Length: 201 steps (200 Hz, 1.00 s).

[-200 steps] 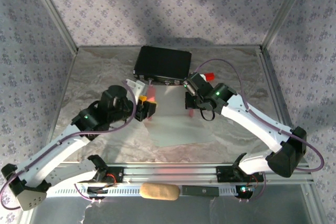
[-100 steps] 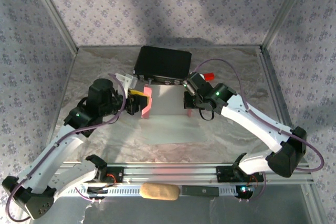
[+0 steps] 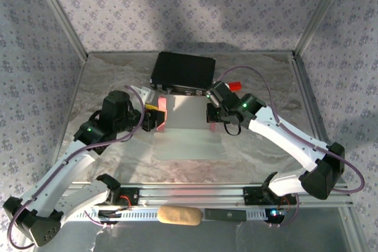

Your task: Fold the paper box

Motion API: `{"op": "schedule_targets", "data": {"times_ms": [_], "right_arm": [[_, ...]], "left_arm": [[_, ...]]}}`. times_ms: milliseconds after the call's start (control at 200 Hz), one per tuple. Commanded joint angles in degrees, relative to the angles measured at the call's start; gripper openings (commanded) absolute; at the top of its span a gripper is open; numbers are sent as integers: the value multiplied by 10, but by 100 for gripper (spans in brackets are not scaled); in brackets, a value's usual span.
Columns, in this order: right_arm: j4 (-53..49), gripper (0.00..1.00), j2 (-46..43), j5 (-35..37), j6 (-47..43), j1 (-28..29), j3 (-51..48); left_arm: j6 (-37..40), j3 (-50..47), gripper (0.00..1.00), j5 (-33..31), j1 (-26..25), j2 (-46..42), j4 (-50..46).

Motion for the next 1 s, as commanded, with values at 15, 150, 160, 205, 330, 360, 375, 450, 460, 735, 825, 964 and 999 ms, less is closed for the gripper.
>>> {"op": "schedule_targets", "data": {"times_ms": [15,150,160,205,330,360,375,450,460,735,825,964,999], "right_arm": [[4,0,-1,-5,-2,0,9],[4,0,0,-6,-1,0,8],[4,0,0,-6,-1,0,8],[3,0,0,-6,-1,0,8],[1,0,0,-5,-1,0,8],[1,0,-1,-5,-1,-1,7],[2,0,0,-5,-1,-1,7],[2,0,2,-7,-1,-4,6],[3,0,2,-7,-1,-4,6],[6,0,1,-11,-2,-2,12],[4,0,-1,-11,-1,-1,11],[2,0,-3,-13,-1,-2,11],[3,0,-3,-14,-1,-3,11]], "left_arm": [[13,-10,44,-52,-24,1,-18],[20,-17,41,-84,-27,-1,-16],[21,-18,41,-87,-26,-3,-16],[21,-22,41,-98,-26,-9,-13],[14,-24,43,-110,-26,-40,-10],[11,-20,43,-105,-27,-48,-12],[8,-17,43,-101,-26,-52,-13],[1,-4,43,-77,-26,-62,-19],[0,-1,43,-75,-27,-62,-21],[-2,17,41,14,43,14,-60],[0,15,44,23,55,22,-48],[6,15,48,53,63,36,-29],[7,14,48,59,62,42,-26]]}}
